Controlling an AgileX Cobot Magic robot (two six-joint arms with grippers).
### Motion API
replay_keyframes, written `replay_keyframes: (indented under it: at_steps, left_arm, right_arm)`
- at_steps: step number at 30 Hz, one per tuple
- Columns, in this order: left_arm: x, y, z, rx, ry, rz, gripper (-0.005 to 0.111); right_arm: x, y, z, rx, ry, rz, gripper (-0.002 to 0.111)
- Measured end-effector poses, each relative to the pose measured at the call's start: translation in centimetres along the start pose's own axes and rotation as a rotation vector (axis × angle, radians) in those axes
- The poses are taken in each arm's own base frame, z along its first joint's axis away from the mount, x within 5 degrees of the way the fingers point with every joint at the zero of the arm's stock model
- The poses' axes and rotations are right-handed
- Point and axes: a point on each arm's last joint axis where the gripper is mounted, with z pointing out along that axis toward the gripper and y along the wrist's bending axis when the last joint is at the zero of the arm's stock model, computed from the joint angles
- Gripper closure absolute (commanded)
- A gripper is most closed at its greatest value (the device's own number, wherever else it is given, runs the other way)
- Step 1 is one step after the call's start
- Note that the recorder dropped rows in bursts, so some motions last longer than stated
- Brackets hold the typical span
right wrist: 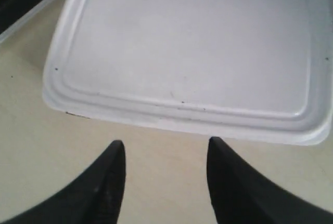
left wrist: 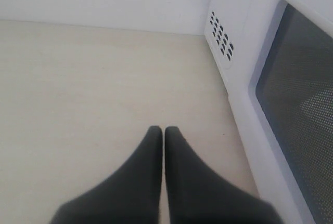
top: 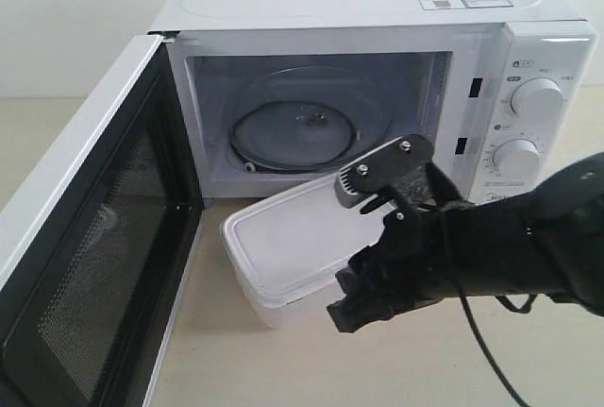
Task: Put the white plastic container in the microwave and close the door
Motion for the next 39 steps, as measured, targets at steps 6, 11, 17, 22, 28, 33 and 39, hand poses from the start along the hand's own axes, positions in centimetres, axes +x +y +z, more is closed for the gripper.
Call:
replay_keyframes:
  at_steps: [6, 11, 17, 22, 28, 33, 39]
  left_arm:
    - [0.0, 0.0, 0.0, 0.0, 0.0, 0.0, 0.103]
    - [0.0, 0.0, 0.0, 0.0, 0.0, 0.0, 0.103]
    - [0.0, 0.0, 0.0, 0.0, 0.0, 0.0, 0.103]
    - [0.0, 0.0, 0.0, 0.0, 0.0, 0.0, 0.103]
    - [0.0, 0.0, 0.0, 0.0, 0.0, 0.0, 0.103]
    - [0.0, 0.0, 0.0, 0.0, 0.0, 0.0, 0.103]
    - [0.0, 0.0, 0.0, 0.0, 0.0, 0.0, 0.103]
  right_arm:
    - [-1.1, 0.4, -1.0, -0.032, -0.053, 0.032, 0.061]
    - [-3.9, 2.0, 0.0, -0.043, -0.105, -0.001, 0.061]
    - [-4.3, 3.1, 3.7, -0.069, -0.04, -0.012, 0.061]
    - [-3.7, 3.5, 4.8, -0.09, -0.004, -0.02, 0.061]
    - [-3.2, 3.7, 5.0, -0.114, 0.014, -0.042, 0.061]
    - [-2.1, 3.5, 5.0, -0.094, 0.043, -0.071, 0.061]
    - [-1.4, 3.4, 4.2, -0.088, 0.047, -0.088, 0.061]
